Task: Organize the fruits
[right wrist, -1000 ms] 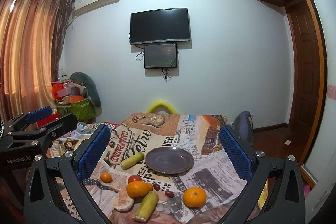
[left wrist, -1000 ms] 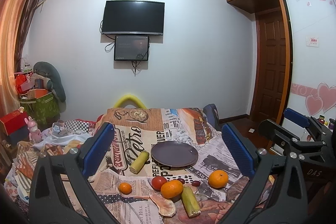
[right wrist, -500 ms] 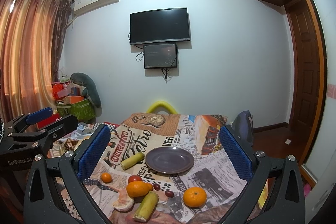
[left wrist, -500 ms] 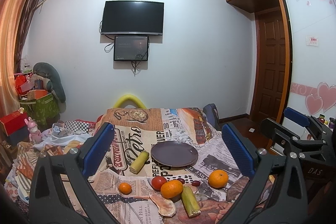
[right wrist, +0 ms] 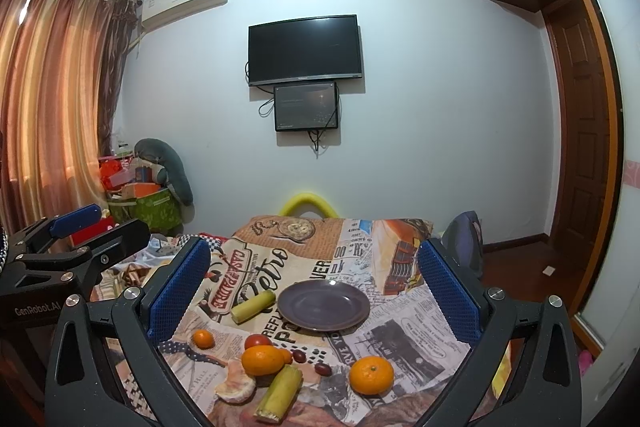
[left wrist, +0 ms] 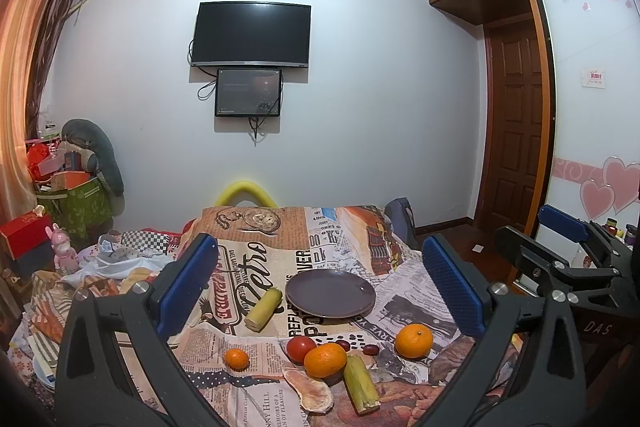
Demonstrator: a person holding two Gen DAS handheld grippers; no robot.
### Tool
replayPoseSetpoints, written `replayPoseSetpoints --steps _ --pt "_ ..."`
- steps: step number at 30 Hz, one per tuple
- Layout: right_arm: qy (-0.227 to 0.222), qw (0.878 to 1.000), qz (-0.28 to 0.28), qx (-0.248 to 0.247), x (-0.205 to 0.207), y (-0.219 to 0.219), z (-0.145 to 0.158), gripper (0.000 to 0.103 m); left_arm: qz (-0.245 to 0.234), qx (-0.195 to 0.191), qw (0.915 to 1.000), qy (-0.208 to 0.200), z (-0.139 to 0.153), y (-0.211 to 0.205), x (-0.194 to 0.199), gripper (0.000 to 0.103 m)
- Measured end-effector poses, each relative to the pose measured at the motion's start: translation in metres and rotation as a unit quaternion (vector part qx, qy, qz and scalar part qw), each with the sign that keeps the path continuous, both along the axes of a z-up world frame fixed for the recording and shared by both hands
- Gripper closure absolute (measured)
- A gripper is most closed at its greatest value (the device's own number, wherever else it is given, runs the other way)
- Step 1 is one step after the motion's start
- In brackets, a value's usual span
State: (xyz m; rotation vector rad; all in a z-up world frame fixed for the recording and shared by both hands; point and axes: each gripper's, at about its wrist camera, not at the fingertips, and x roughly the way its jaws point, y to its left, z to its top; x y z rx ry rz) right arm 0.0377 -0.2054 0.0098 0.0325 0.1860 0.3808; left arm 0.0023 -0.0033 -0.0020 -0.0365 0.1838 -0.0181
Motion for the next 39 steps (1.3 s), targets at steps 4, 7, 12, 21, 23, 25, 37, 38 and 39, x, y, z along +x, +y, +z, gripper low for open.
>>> replayPoseSetpoints --steps 4,7,12,21,23,25,37,38,39 --pt "0.0 1.0 0.001 0.0 0.0 0.0 0.0 0.0 -0.001 0.001 1.0 0.0 0.0 -0.001 0.001 0.0" --pt "0.001 1.0 0.002 0.0 0.0 0.001 0.0 0.0 -0.001 0.0 1.0 0.0 0.0 -0.001 0.001 0.0" --pt "-0.003 1.0 0.002 -0.004 0.0 0.002 0.001 0.0 -0.002 0.0 1.0 0.0 0.002 -0.002 0.0 0.0" --pt "0.0 1.0 0.009 -0.002 0.002 0.001 -0.001 0.0 -0.002 -0.001 1.0 -0.001 0.004 -0.003 0.0 0.0" --pt "-0.001 1.0 0.009 -0.002 0.002 0.001 -0.001 0.0 -0.002 -0.001 1.0 -0.001 0.004 -0.003 0.0 0.0" --pt "0.0 1.0 0.006 -0.002 0.003 0.001 -0.002 0.0 -0.002 0.0 1.0 0.0 0.003 -0.003 0.0 0.0" --pt "0.066 0.996 -0.036 -0.039 0.043 -0.008 -0.042 0.0 0.023 -0.001 0.9983 0.053 -0.026 0.026 0.035 0.0" --pt "0.077 0.995 -0.038 -0.047 0.05 -0.009 -0.048 0.0 0.03 0.001 0.9978 0.059 -0.029 0.029 0.038 0.0" --pt "0.087 0.994 -0.036 -0.052 0.054 -0.01 -0.052 0.0 0.038 0.004 0.9972 0.064 -0.033 0.033 0.04 0.0"
